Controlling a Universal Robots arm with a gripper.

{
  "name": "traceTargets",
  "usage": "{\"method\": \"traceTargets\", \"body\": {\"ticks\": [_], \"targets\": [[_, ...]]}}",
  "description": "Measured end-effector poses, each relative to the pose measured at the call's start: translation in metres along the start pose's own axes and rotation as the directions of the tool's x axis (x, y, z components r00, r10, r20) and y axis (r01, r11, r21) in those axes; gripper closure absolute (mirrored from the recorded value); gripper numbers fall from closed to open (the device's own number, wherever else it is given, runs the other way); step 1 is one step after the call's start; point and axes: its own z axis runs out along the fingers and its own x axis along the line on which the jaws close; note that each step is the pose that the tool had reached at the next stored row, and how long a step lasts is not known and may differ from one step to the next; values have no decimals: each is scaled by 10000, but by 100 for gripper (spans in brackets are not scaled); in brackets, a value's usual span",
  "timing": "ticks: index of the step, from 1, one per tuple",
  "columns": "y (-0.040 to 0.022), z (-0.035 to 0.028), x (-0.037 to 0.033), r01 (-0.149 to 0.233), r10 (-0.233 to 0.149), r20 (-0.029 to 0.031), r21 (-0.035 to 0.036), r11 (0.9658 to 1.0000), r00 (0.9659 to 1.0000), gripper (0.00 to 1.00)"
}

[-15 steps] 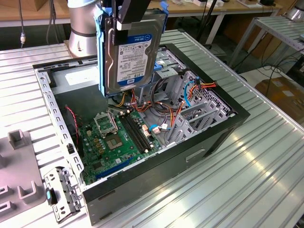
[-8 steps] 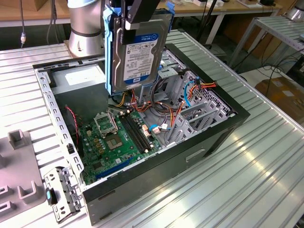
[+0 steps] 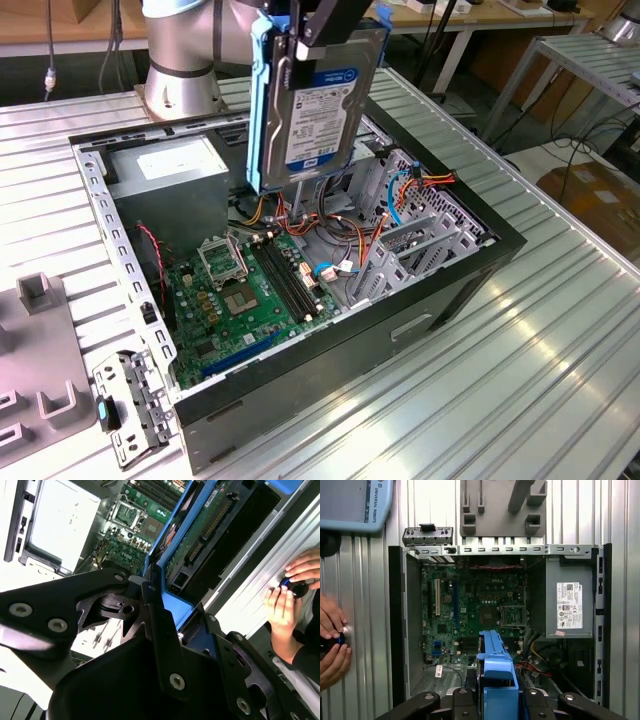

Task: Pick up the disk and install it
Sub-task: 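Insert the disk into the insertion slot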

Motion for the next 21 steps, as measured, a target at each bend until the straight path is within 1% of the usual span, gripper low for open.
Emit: {"method": "traceTargets", "body": {"ticks": [2, 3, 4, 7, 8, 9, 10, 16, 21], "targets": [[-54, 3, -1, 1, -1, 1, 1, 10000, 10000, 63], [-105, 5, -2, 1, -1, 0, 1, 10000, 10000, 63], [-136, 7, -3, 0, 0, 1, 1, 10000, 10000, 63], [-209, 11, -5, -1, 1, 0, 0, 10000, 10000, 63], [-211, 11, -4, -1, 1, 0, 0, 10000, 10000, 63], [-213, 20, 84, -1, 1, -3, 0, 10000, 10000, 63], [-215, 23, 107, -4, 4, -14, 0, 10000, 10000, 63], [-215, 25, 131, -8, 8, -20, 1, 10000, 10000, 63], [-216, 25, 132, -8, 8, -20, 0, 10000, 10000, 63]]}}
